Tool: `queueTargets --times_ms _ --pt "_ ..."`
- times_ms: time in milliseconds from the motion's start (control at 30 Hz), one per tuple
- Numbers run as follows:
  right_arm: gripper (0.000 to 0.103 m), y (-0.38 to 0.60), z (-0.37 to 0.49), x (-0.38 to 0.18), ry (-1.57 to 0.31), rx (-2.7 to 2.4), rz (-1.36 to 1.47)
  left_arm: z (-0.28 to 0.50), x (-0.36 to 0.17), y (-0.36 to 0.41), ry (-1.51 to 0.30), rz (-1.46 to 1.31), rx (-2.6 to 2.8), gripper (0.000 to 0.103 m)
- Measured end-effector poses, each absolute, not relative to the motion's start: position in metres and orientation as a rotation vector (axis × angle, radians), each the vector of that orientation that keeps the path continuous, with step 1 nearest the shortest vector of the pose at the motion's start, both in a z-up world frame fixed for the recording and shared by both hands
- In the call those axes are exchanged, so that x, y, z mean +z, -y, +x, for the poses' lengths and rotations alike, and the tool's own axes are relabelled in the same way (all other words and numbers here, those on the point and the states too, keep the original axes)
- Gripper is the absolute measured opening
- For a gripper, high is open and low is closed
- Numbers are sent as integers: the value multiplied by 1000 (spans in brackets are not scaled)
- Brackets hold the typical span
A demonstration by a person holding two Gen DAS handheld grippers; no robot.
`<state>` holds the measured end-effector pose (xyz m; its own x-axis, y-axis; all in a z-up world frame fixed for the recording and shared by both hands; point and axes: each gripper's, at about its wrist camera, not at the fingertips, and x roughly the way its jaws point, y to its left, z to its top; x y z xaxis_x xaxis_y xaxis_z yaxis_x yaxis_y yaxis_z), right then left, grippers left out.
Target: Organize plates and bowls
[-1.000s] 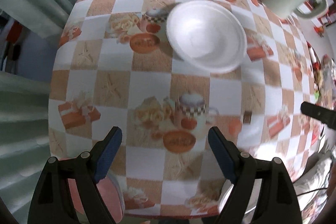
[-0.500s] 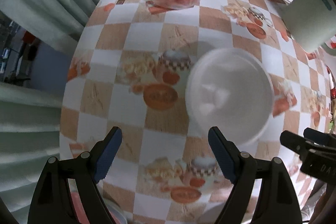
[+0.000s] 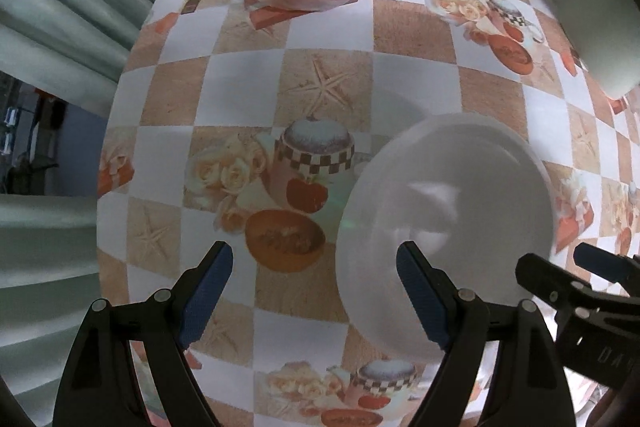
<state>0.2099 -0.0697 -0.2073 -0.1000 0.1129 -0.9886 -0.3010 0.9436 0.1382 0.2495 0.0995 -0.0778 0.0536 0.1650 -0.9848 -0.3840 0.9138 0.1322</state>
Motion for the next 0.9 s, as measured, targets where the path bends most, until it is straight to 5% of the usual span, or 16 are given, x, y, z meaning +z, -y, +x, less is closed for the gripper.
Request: queueTargets --times_ms 267,433,533,600,667,900 --pt "86 54 214 -225 -1648 356 -169 258 -97 -105 -1494 -199 381 86" --pt "60 41 215 -228 -1621 362 -185 262 -106 -104 -1515 -237 336 73" --pt "43 35 214 -228 -1629 392 -171 263 -107 -98 -1506 -253 297 57" --pt "30 32 212 -230 -1638 416 -149 264 -106 -93 -1502 -258 264 37" --pt "16 26 210 -232 -1651 434 -142 266 -105 -87 -1501 -249 247 35" --pt "15 27 194 -235 -1664 436 -138 262 -104 -85 -1500 -259 235 33"
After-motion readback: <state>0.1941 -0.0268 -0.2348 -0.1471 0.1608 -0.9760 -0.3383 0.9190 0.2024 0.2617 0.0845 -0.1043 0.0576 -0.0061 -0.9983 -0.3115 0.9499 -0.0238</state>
